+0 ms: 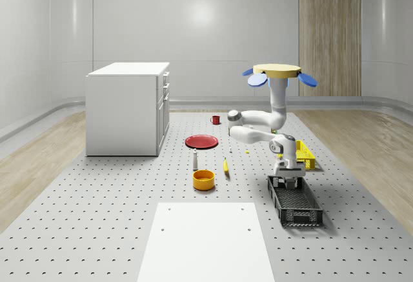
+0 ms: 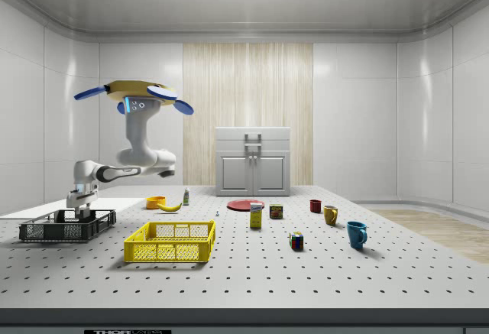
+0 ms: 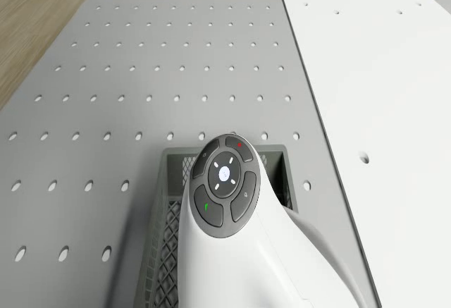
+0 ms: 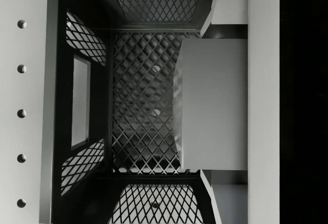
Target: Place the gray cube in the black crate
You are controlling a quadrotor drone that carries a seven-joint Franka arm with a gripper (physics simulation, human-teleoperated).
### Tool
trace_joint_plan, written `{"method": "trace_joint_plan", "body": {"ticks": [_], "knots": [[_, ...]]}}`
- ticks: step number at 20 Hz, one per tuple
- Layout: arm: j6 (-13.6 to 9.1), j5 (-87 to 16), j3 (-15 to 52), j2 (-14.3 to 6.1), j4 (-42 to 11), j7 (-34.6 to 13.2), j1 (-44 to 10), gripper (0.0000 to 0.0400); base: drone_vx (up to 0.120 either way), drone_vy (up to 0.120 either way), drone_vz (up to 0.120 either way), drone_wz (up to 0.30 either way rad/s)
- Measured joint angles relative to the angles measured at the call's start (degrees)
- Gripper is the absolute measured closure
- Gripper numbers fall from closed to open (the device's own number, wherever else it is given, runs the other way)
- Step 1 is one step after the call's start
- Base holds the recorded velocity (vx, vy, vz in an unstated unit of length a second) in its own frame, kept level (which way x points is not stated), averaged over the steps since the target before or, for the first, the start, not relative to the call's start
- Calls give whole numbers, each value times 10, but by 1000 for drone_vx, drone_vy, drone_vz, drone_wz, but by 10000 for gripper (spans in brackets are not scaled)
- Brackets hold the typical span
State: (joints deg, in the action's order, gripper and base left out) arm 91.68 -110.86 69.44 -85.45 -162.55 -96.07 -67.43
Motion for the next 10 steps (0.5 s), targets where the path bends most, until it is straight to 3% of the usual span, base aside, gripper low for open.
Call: {"method": "trace_joint_plan", "body": {"ticks": [5,8,10], "knots": [[0,0,0,0,0,0,0,149,120,0,0,0],[0,0,0,0,0,0,0,149,120,0,-93,0],[1,0,0,-1,0,0,0,149,120,0,-20,0]]}}
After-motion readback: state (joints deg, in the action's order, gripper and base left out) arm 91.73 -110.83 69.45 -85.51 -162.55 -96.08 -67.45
